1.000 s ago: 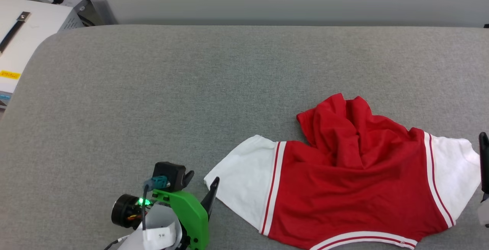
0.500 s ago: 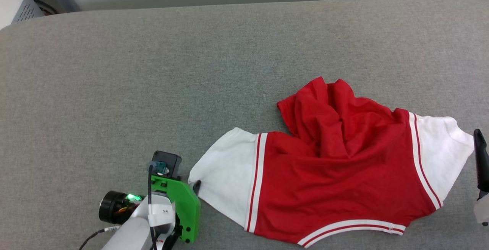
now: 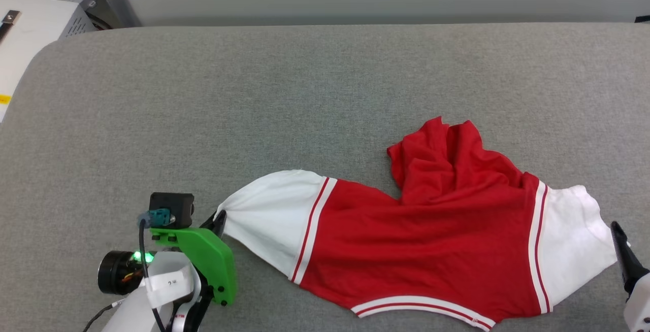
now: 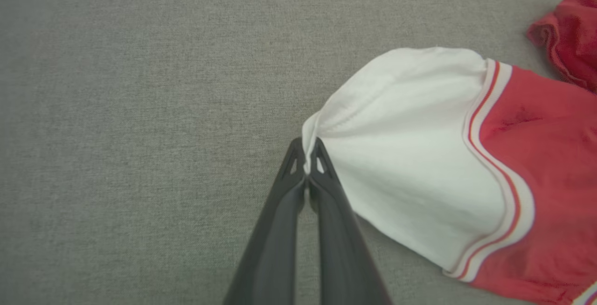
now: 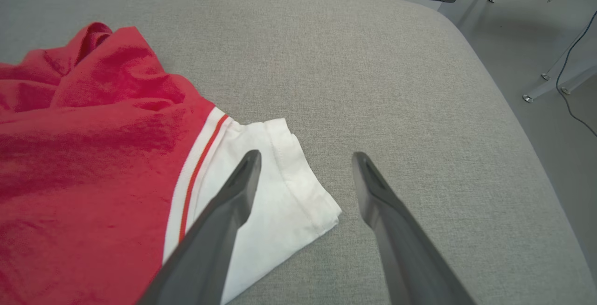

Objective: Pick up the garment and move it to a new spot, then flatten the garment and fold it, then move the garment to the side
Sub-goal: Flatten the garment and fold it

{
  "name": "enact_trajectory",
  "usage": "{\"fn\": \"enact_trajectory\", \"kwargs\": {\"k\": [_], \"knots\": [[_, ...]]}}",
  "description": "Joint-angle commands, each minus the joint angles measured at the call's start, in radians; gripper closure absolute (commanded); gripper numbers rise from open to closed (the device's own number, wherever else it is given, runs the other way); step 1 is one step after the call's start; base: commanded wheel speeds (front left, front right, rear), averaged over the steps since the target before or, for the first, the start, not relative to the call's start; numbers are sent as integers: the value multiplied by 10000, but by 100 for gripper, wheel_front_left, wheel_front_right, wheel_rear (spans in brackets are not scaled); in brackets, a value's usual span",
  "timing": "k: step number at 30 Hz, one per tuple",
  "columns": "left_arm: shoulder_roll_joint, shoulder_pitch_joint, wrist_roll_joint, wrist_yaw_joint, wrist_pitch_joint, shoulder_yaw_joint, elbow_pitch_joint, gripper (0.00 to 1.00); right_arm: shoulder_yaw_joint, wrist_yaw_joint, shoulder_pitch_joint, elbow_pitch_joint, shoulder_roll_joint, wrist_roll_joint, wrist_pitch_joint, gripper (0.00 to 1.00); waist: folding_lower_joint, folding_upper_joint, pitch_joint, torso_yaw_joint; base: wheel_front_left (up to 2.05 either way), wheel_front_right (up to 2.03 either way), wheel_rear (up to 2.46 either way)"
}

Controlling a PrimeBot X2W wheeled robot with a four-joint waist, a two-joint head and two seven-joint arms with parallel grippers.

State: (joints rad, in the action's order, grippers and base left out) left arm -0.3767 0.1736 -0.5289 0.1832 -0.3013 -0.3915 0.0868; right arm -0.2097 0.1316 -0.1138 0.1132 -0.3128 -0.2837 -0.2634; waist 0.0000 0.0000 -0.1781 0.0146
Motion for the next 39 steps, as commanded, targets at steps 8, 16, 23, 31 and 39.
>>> {"fn": "enact_trajectory", "kwargs": {"k": [8,16,23,31,39], "knots": [[-745,-1121,-496,150,-1497,-103,-2723,100,-342,-9,-208,-157,-432,-430,-2582,0,0,0,-129,675,0,0,0],[-983,-1057,-483,327,-2353,-314,-4208,100,-623,-9,781,-1346,-905,-461,-4221,0,0,0,-748,1001,0,0,0],[-957,-959,-475,400,-2405,-326,-4346,100,-160,-9,876,-2064,-991,-784,-4724,0,0,0,-928,1140,0,0,0],[-971,-964,-553,441,-2369,-258,-4167,100,626,-9,735,-2436,-1210,-1490,-4881,100,0,0,-642,1117,0,0,0],[-1082,-860,-633,388,-1920,138,-4347,100,317,-9,1108,-1597,-1894,-1726,-3846,100,0,0,315,910,0,0,0]]}}
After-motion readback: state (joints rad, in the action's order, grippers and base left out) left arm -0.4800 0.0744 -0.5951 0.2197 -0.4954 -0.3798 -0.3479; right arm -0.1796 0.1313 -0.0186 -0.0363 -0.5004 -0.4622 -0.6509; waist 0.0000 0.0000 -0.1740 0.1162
